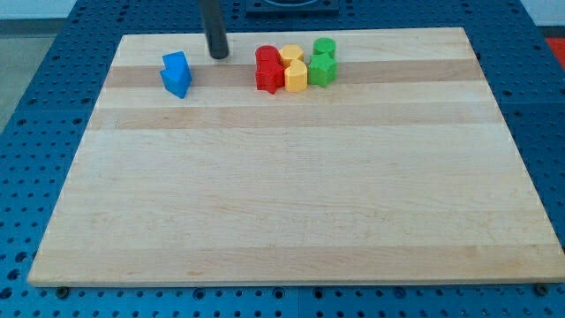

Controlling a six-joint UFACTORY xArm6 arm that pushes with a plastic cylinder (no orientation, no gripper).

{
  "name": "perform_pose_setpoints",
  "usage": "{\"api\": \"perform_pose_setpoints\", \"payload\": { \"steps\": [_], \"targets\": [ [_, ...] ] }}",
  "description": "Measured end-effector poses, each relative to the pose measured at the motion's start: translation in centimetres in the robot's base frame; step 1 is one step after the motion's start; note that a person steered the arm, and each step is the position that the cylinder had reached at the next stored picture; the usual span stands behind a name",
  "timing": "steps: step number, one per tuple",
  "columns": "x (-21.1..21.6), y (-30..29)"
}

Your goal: Separate the red blocks from the yellow blocks

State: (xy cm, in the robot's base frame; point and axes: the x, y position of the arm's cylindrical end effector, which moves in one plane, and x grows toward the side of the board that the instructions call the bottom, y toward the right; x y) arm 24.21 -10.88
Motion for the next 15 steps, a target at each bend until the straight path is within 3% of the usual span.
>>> {"api": "perform_pose_setpoints", "payload": {
  "steps": [4, 15],
  "targets": [
    [-0.8, 7.0],
    [2.0, 2.8]
  ]
}}
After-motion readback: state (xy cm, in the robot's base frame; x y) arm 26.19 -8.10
